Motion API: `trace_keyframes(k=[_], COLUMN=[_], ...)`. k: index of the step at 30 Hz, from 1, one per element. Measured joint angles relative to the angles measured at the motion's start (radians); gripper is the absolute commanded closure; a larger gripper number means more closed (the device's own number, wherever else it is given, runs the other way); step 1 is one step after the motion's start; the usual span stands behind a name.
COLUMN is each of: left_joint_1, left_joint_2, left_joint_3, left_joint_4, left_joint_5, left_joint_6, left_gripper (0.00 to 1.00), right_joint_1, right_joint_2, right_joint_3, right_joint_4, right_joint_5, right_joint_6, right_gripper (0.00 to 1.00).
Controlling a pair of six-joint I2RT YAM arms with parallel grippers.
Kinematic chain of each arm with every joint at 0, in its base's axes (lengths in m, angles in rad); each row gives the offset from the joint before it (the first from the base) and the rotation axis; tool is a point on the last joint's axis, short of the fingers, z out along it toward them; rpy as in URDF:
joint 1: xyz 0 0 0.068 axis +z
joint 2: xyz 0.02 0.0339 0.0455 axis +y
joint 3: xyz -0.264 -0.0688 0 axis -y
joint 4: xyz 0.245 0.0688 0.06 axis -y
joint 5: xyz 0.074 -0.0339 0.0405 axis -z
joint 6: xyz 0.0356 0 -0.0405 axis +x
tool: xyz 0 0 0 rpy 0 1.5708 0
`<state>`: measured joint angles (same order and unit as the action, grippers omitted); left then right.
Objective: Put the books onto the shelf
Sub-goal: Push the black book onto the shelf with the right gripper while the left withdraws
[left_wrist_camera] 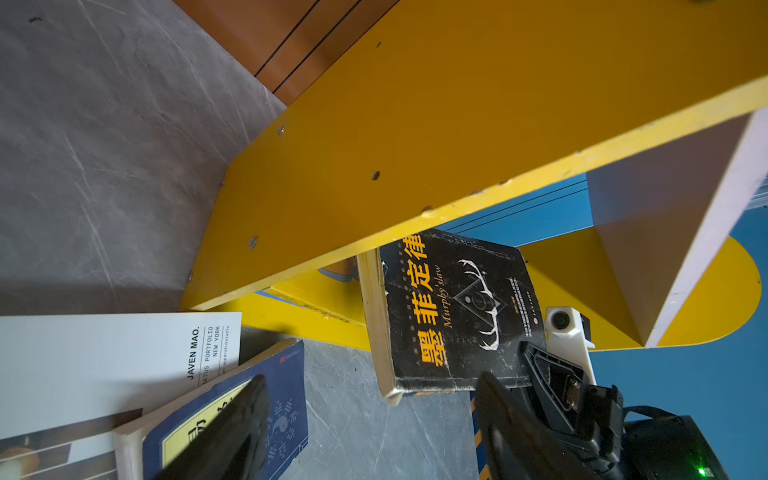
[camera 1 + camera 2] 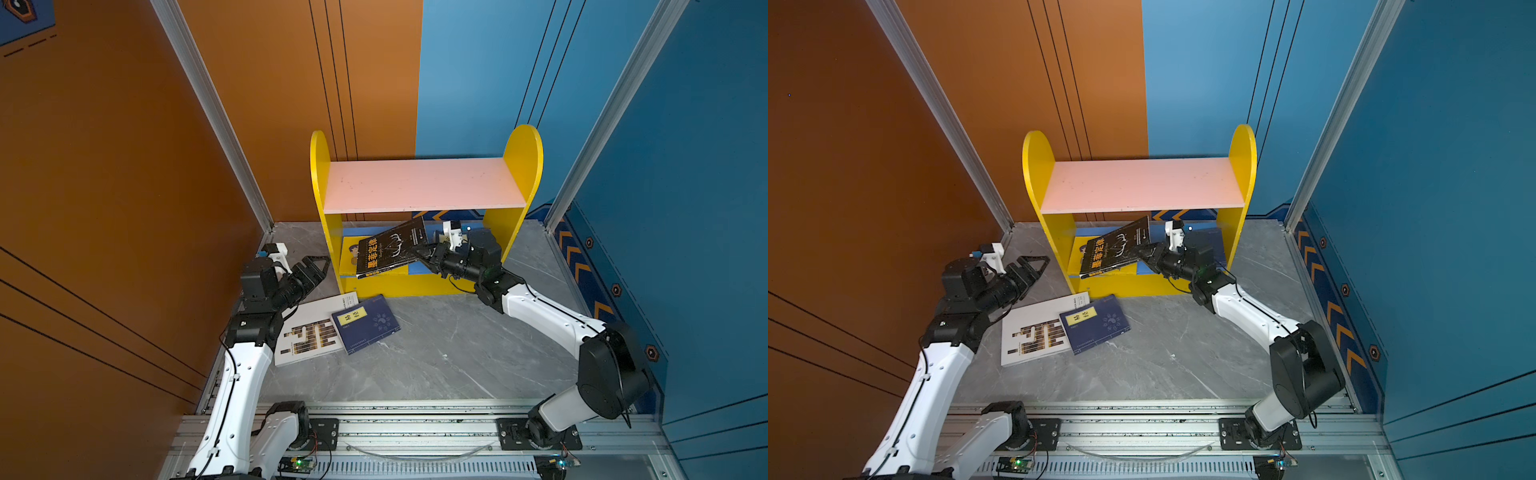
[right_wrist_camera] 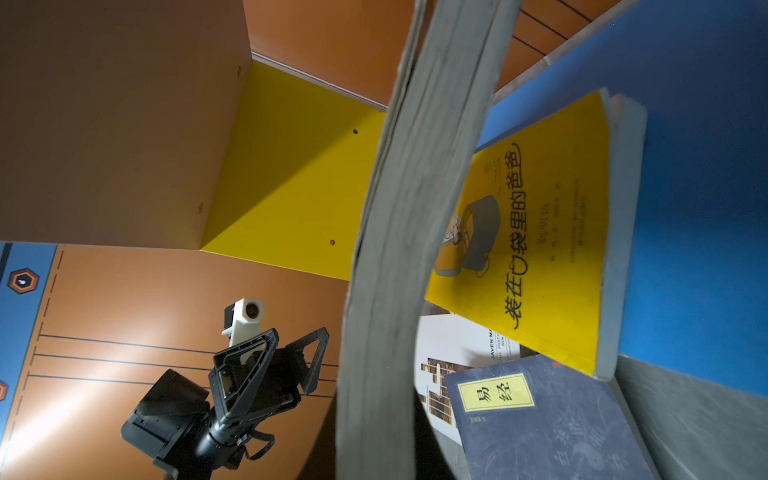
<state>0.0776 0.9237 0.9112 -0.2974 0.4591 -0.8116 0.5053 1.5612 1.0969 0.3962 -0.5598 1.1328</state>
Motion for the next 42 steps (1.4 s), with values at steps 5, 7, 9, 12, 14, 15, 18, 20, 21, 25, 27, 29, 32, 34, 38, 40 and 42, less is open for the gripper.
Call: trace_keyframes(k=[5,7,9,12,14,15,18,20,21,25,27,29,32,34,38,40,42], left_joint_1=[0.002,0.003,0.003,0.005,0.008,0.009,0.009,0.009,0.009,0.009,0.009,0.006,0.0,-0.007,-0.032,-0.045,-0.055], left_joint_2=[0.011,0.023,0.04,0.058,0.066,0.069,0.073,0.078,0.08,0.087,0.092,0.1,0.117,0.128,0.151,0.158,0.159], left_joint_3=[-0.018,-0.029,-0.044,-0.063,-0.066,-0.066,-0.066,-0.069,-0.073,-0.094,-0.102,-0.104,-0.105,-0.105,-0.105,-0.108,-0.112], left_joint_4=[0.0,0.001,0.001,0.0,0.0,0.0,0.001,0.002,0.005,0.011,0.015,0.017,0.026,0.036,0.051,0.061,0.07], left_joint_5=[-0.005,-0.007,-0.007,-0.007,-0.008,-0.011,-0.015,-0.016,-0.021,-0.041,-0.048,-0.052,-0.06,-0.066,-0.081,-0.093,-0.104], left_joint_6=[0.001,0.001,0.001,0.001,0.004,0.005,0.011,0.011,0.011,0.011,0.011,0.011,0.011,0.011,0.011,0.011,0.011], left_gripper=[0.18,0.18,0.18,0.18,0.17,0.17,0.16,0.16,0.16,0.15,0.15,0.15,0.15,0.15,0.15,0.15,0.15], right_joint_1=[0.015,0.021,0.028,0.04,0.047,0.05,0.056,0.058,0.06,0.067,0.071,0.075,0.08,0.083,0.088,0.091,0.093], right_joint_2=[0.102,0.146,0.193,0.236,0.253,0.259,0.265,0.265,0.265,0.267,0.271,0.28,0.298,0.308,0.317,0.317,0.317], right_joint_3=[0.037,0.057,0.082,0.096,0.097,0.097,0.097,0.097,0.097,0.097,0.097,0.097,0.097,0.097,0.097,0.097,0.097], right_joint_4=[0.063,0.081,0.105,0.125,0.133,0.137,0.142,0.148,0.151,0.159,0.167,0.181,0.203,0.215,0.226,0.226,0.226], right_joint_5=[0.049,0.061,0.064,0.064,0.064,0.064,0.065,0.068,0.071,0.1,0.117,0.128,0.145,0.151,0.162,0.169,0.172], right_joint_6=[-0.006,-0.006,-0.006,-0.003,-0.001,0.001,0.006,0.01,0.012,0.024,0.036,0.049,0.068,0.078,0.092,0.096,0.097], right_gripper=[0.93,0.95,0.95,0.95,0.96,0.96,0.97,0.97,0.97,0.98,0.98,0.98,0.98,0.98,0.98,0.98,0.98])
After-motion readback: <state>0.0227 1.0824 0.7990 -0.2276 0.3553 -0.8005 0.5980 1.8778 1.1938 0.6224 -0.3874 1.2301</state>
